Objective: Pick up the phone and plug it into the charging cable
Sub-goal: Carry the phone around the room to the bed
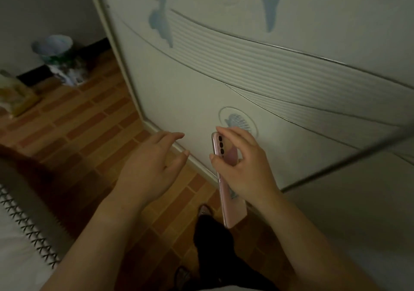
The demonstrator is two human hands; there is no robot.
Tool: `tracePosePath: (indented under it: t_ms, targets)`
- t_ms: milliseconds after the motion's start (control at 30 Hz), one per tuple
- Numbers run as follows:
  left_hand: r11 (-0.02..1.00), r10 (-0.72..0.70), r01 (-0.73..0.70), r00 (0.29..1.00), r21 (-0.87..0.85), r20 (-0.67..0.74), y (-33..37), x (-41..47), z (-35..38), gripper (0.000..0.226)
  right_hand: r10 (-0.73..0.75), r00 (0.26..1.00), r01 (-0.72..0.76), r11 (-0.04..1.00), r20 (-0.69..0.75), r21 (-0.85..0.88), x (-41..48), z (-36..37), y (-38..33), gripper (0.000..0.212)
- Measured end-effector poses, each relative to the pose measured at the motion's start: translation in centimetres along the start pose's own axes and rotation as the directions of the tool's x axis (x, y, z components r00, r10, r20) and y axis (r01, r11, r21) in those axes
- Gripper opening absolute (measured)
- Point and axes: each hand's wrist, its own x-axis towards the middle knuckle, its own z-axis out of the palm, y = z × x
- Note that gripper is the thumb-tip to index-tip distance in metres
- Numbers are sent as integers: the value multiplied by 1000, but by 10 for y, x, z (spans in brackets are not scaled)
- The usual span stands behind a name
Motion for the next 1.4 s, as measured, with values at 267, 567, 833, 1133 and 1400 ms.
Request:
tracePosePath:
  t_ms: [267,567,833,1133,1400]
  targets:
    - [974,-212,218,973,59,-93,-91,90,-60,48,-137,964,127,990,226,62,163,90,-19,57]
    - [883,-448,468,864,38,-229,-169,141,-127,55,-299,842,269,954,448,131,297,188,-70,57]
    - [800,-566,600,742,-22,-359,-281,166,-193,51,-441,687,415,890,577,186,385,308,-138,55]
    - [772,-579,635,718,22,-386,-443,208,-325,54,-489,644,435,867,588,244,493,467,-252,55]
    - [775,-595,629,702,-49,-392,-554,237,-410,56,-522,643,455,849,560,269,574,579,-321,55]
